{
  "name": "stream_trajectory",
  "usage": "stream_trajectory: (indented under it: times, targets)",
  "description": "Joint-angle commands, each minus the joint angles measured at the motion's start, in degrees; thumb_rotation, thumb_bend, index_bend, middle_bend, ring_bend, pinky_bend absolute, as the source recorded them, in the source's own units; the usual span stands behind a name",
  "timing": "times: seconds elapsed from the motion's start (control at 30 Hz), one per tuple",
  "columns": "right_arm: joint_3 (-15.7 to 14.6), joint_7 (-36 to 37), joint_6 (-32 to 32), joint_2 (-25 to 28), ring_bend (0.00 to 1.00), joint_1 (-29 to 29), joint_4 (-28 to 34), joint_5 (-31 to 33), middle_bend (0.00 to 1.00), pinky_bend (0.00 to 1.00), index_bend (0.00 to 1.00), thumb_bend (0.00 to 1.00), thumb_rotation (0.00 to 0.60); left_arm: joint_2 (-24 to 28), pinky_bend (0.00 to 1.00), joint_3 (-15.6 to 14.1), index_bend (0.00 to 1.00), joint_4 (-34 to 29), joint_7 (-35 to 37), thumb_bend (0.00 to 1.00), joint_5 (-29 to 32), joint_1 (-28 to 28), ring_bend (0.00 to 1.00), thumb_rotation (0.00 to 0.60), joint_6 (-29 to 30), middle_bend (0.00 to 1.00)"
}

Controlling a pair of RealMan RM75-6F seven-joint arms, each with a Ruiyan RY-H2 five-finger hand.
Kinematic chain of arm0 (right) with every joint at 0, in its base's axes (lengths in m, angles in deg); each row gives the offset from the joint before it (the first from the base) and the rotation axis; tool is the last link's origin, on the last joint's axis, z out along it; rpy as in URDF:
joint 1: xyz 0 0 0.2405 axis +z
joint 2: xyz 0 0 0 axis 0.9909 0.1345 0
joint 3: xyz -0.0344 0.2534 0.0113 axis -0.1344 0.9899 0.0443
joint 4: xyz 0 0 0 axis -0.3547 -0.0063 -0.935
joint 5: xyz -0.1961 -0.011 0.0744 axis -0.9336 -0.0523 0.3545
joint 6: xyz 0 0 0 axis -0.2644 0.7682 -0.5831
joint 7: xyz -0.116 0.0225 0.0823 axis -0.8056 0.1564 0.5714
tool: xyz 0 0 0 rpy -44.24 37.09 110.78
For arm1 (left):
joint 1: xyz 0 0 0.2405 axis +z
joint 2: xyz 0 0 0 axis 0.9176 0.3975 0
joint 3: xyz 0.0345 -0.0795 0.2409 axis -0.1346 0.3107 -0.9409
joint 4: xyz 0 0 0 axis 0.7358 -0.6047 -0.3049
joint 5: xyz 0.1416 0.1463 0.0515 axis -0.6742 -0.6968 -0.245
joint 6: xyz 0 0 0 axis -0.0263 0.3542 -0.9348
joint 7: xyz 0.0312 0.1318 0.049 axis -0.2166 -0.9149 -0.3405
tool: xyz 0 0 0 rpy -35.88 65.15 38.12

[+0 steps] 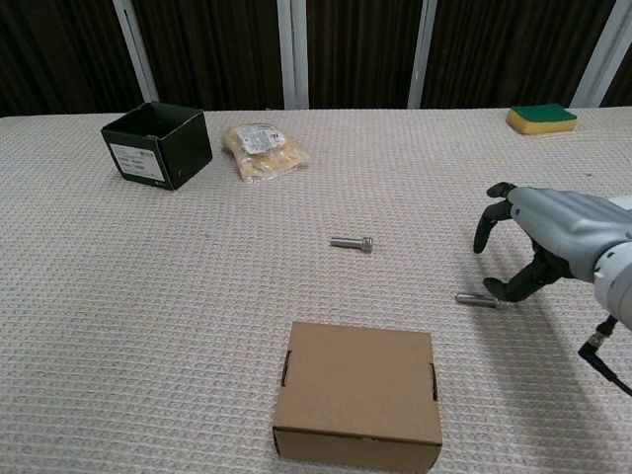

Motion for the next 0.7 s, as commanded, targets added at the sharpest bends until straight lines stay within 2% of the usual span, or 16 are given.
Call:
stream_trajectory:
  times: [0.03, 0.3, 0.7]
  targets:
    - [-0.1, -0.84, -0.53, -1.13, 0.0, 0.58, -0.49, 0.85, 0.0, 0.0, 0.42, 0.36, 0.6, 0.01, 0.05, -0.04, 0.17, -0.02, -0.11, 0.15, -0.04, -0.11, 0.0, 0.6, -0.17, 0.12]
    - [-0.2, -1.69, -0.92, -3.57, 0.0, 1.79, -1.95, 2.74, 0.0, 0.0, 0.47, 0.36, 0.6, 0.19, 0.05, 0.09, 0.17, -0.01, 0.36, 0.15, 0.29, -0.07, 0.0, 0.6, -0.15, 0.12]
    - [-0.5, -1.65, -1.15, -5.23, 0.0, 2.73, -4.1, 4.09, 0.0, 0.0, 0.48, 0.36, 0.6, 0.35, 0.05, 0.11, 0.17, 0.06, 0.76, 0.15, 0.43, -0.08, 0.0, 0.6, -0.21, 0.12]
